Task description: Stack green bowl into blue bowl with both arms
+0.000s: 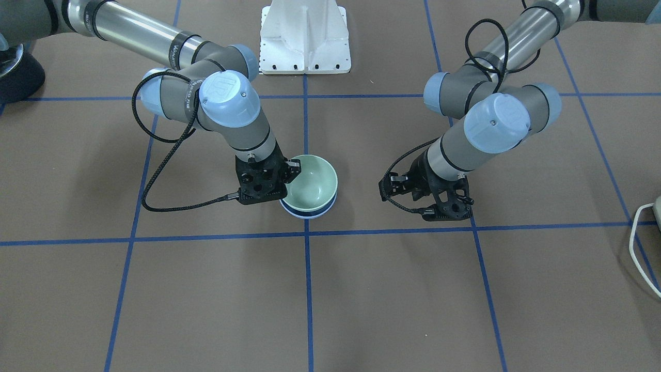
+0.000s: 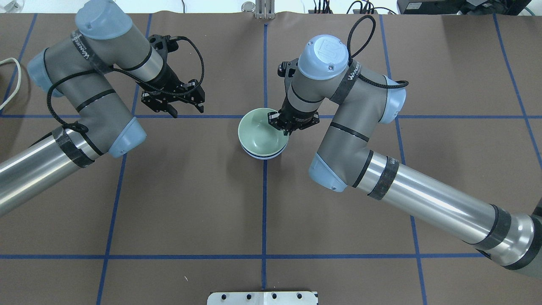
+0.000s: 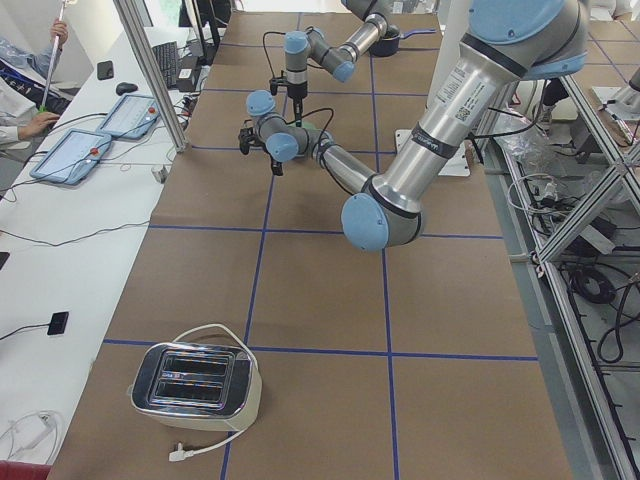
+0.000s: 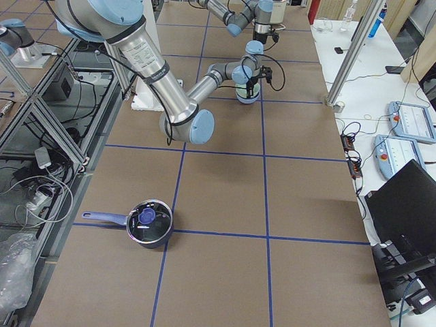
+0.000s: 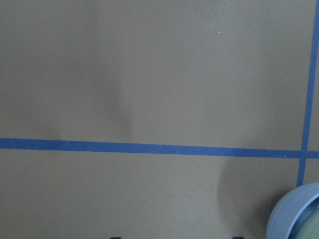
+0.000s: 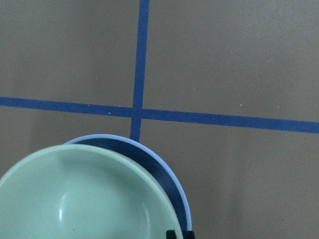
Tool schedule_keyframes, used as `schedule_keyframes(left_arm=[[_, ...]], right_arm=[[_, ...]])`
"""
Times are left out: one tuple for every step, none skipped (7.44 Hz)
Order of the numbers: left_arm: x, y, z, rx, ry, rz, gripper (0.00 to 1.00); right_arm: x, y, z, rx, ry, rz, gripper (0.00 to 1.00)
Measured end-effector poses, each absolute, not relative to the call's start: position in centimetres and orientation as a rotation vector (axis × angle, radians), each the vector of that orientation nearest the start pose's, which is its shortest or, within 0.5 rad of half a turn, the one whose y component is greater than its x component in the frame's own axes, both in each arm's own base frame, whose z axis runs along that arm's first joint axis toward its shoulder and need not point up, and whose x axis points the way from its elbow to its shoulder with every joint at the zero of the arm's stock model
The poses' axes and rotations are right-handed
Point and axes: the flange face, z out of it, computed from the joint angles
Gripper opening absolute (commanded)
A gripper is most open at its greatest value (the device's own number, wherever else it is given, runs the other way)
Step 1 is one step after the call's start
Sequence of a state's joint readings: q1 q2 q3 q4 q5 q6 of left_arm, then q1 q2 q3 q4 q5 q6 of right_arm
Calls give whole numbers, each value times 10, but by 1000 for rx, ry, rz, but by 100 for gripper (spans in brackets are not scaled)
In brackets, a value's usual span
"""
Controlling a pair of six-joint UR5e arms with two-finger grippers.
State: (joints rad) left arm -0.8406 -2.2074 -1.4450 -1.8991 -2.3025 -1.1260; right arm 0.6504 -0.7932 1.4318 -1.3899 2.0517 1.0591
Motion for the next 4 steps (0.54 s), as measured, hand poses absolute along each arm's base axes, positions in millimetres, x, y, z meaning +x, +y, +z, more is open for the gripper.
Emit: schedule_keyframes(left_arm=[[428, -578, 288, -70, 1048, -52, 79], [428, -578, 288, -70, 1048, -52, 79], [428, -578, 288, -70, 1048, -52, 79], [428, -578, 288, -70, 1048, -52, 79]], right_arm=[[-541, -521, 219, 63, -918, -67, 0], [-541, -521, 218, 62, -919, -64, 17], [-541, -521, 217, 63, -921, -61, 48], [-541, -521, 217, 63, -923, -58, 73]])
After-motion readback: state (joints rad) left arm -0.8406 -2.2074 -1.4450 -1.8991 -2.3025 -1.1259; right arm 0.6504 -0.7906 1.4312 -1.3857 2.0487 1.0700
